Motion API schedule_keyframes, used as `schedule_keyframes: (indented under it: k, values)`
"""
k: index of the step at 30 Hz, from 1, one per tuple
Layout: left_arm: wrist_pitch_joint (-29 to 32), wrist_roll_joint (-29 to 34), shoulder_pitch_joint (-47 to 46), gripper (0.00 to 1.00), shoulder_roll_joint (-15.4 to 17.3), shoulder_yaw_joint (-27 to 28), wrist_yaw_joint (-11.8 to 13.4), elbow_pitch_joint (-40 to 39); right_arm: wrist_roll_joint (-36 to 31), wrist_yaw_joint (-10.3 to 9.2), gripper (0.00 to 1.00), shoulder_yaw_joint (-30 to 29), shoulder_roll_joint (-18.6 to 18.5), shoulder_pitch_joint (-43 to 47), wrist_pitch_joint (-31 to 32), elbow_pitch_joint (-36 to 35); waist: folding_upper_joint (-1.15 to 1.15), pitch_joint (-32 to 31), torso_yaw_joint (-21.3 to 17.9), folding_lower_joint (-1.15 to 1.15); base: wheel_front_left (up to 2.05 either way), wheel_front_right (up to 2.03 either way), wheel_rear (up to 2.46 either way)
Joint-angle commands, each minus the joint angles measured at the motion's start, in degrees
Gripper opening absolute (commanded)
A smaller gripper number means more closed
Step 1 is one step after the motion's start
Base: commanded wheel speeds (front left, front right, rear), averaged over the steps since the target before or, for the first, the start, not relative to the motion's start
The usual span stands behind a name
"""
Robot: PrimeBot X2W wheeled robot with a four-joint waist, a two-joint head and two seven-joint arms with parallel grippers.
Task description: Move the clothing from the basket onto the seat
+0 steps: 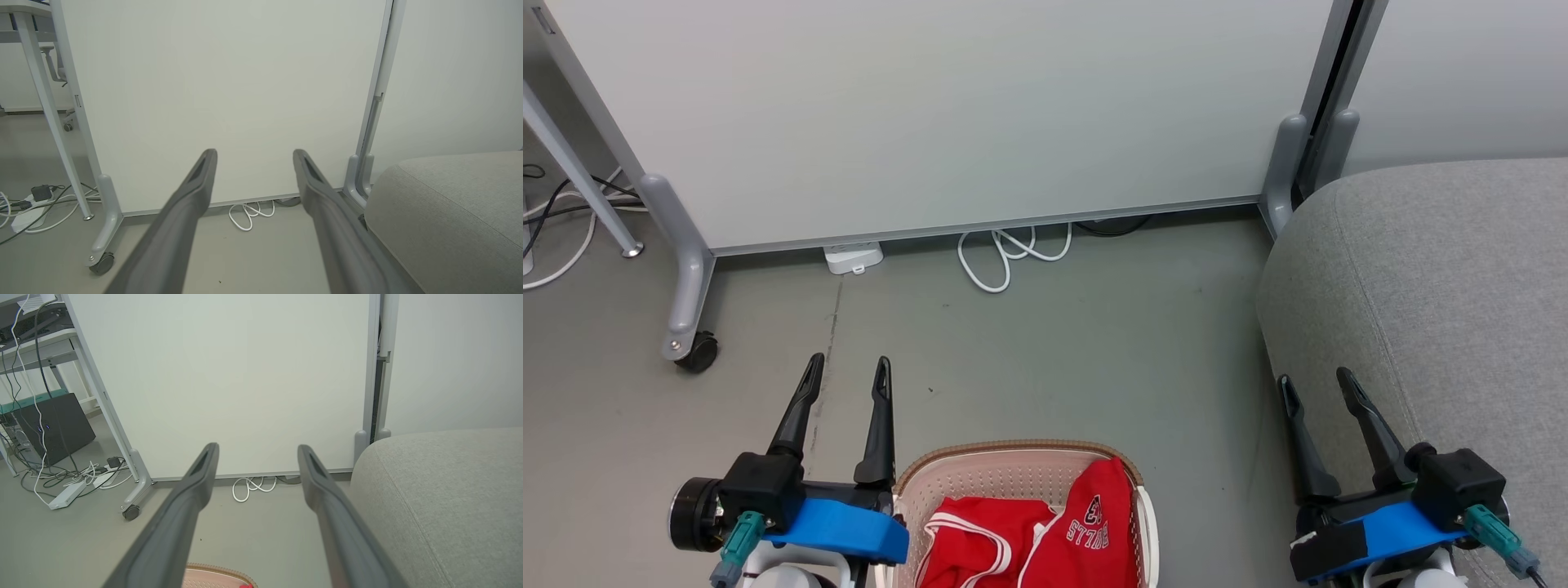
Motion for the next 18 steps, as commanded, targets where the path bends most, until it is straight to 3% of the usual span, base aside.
schedule_keyframes:
  k: [1,11,18]
  values:
    - [-0.2,-0.1,-0.7,1.00,-0.1,0.0,-0.2,0.1,0.2,0.13,1.00,-0.1,-0.3,-0.6,-0.2,0.1,0.00,0.0,0.0,0.00,0.00,0.00,0.00]
    - [-0.2,0.8,-2.3,1.00,-0.1,-1.4,-0.5,1.6,0.2,0.13,1.00,0.1,-0.3,-1.1,-0.2,-0.2,0.00,1.1,-0.5,0.00,0.00,0.00,0.00]
    - [-0.2,2.0,-7.0,1.00,1.1,-5.6,-1.0,4.5,-0.2,0.13,1.00,0.2,-0.3,-3.1,-0.2,-1.2,0.00,4.7,-1.4,0.00,0.00,0.00,0.00]
